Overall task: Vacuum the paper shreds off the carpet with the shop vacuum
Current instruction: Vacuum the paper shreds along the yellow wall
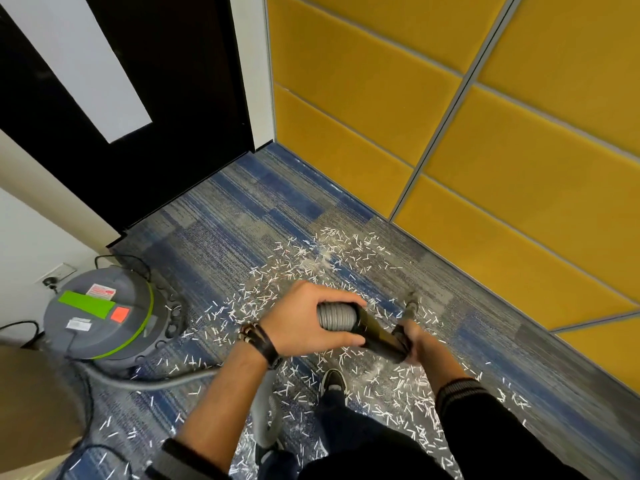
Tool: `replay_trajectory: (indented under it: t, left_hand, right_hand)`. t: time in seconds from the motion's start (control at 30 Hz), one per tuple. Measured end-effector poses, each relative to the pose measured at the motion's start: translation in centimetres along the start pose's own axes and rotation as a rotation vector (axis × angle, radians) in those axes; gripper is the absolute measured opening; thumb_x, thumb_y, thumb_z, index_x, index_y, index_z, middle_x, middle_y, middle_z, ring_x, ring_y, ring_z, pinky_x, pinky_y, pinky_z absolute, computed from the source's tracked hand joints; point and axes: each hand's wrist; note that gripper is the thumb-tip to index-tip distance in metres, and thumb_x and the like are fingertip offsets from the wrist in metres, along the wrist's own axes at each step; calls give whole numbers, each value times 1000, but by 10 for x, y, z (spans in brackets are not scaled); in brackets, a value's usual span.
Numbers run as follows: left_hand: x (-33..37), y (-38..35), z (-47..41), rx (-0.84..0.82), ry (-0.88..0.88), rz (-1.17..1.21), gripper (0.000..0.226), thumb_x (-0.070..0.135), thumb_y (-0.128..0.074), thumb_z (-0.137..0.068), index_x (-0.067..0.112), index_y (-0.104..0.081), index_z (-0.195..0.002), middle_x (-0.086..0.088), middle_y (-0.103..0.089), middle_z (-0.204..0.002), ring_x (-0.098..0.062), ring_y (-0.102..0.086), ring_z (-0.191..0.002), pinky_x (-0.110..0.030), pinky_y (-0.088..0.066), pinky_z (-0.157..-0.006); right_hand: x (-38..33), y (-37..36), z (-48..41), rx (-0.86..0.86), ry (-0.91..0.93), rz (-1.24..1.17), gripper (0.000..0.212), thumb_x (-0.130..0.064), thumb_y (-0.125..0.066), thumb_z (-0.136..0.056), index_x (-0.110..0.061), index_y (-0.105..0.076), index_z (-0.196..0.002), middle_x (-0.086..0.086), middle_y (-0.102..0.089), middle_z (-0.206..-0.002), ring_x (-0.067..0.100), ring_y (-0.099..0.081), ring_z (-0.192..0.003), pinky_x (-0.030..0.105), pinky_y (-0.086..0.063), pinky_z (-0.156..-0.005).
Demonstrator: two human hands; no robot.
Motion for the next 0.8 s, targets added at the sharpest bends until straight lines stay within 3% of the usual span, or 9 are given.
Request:
replay_trajectory:
  t: [0.13, 0.23, 0.37, 0.5, 0.63, 0.73, 0.8]
  left_hand:
    - [10, 28, 1, 62, -71, -6, 54, 45, -91, -74, 32, -76, -124, 20, -77, -111, 3, -71, -102, -28, -57, -95]
    - [15, 37, 2, 52, -105, -7, 55, 49, -90, -72, 32, -76, -123, 20, -77, -110, 3, -72, -100, -26, -57, -93]
    - [18, 30, -7, 7, -73, 38, 56, 45, -92, -72, 33, -76, -124, 19, -76, -113, 1, -71, -106, -31, -57, -98]
    - [19, 11, -8, -10, -67, 28, 56, 44, -93, -73, 32, -75, -124, 18, -77, -113, 1, -70, -106, -35, -57, -99]
    - [27, 12, -9, 46, -79, 17, 53, 38, -93, -75, 34, -75, -125, 18, -77, -112, 3, -71, -102, -28, -56, -98]
    - [35, 6, -18, 9, -87, -62, 54, 44, -92, -74, 38, -73, -125, 20, -77, -110, 5, -69, -99, -20, -53, -96]
    - [32, 2, -20, 11, -64, -85, 55, 50, -90, -74, 40, -73, -125, 23, -76, -109, 7, -68, -97, -24, -51, -97]
  right_hand:
    - [-16, -28, -14, -84, 26, 27, 25, -34, -44, -99, -11, -44, -109, 16, -63, -97, 31, -67, -78, 42, -60, -64]
    - [-18, -43, -11, -149, 37, 15, 28, -37, -45, -99, -12, -45, -110, 17, -61, -107, 32, -65, -88, 52, -58, -78]
    - [-7, -26, -13, -132, 8, -60, 31, -40, -40, -102, -11, -46, -111, 17, -57, -110, 33, -62, -86, 46, -59, -69]
    - [3, 3, -27, -73, -1, -21, 31, -38, -40, -100, -10, -43, -114, 17, -55, -107, 35, -60, -90, 48, -58, -70]
    - [-22, 12, -12, -86, 53, -3, 22, -31, -42, -101, -10, -41, -104, 16, -55, -83, 32, -57, -67, 38, -56, -50]
    - [-29, 16, -15, -46, 66, -5, 24, -35, -41, -102, -11, -43, -102, 14, -55, -82, 29, -56, -65, 38, -54, -61]
    - [-30, 14, -19, -40, 28, 20, 25, -36, -41, -102, -12, -44, -96, 12, -55, -81, 28, -56, -64, 35, -54, -58]
Point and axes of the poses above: each hand's wrist, its own z-axis away from the middle knuckle, its own y-axis out of the back of the hand, x = y × z
